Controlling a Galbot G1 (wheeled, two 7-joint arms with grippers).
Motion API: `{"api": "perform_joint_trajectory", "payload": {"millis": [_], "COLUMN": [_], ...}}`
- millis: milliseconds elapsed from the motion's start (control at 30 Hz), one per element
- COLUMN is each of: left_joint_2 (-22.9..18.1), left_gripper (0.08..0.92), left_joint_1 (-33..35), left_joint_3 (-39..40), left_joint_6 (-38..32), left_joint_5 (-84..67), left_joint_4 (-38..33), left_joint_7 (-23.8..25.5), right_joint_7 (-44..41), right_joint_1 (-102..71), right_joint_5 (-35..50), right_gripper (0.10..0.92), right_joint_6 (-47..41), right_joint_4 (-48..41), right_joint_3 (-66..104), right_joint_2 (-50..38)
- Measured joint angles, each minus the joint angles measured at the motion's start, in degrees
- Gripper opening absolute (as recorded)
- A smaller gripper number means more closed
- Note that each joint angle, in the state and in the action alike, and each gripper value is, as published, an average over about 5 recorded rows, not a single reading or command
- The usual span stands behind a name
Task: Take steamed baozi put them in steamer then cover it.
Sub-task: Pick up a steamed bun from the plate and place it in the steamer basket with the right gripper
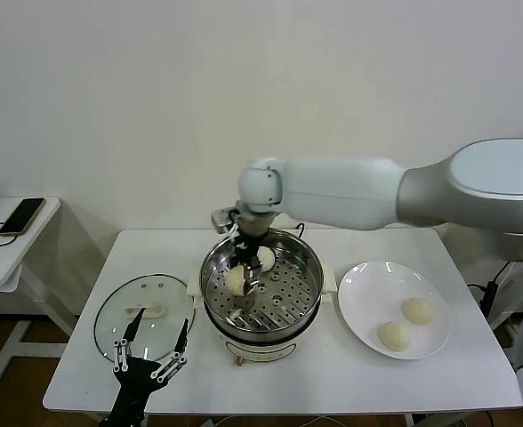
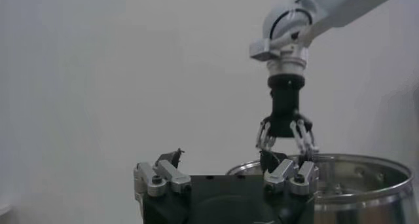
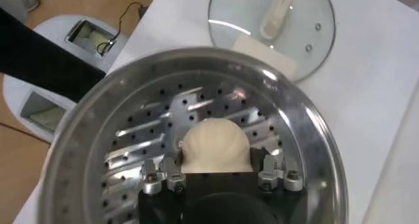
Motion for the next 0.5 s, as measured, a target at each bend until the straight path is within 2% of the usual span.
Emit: {"api": "perform_joint_trajectory", "payload": {"millis": [300, 500], "left_joint_2": [-0.1, 0.0], "left_gripper": [0.823, 0.823], "left_joint_1": [-0.1, -0.1], "left_joint_3": [0.0, 0.0], "left_joint_6": [0.0, 0.0], "left_joint_5": [0.0, 0.0], "left_joint_4": [0.1, 0.2], "left_joint_7": [-0.1, -0.1], "right_joint_7": [1.7, 0.9], "right_joint_1": [-1.0, 1.0], "right_joint_5": [-0.2, -1.4], "right_gripper": [0.813, 0.822], "right_joint_6": [-0.6, -0.2], "right_joint_4": [-0.4, 2.0], "right_joint_3": [0.0, 1.0], "right_joint_2": [1.1, -1.3]}}
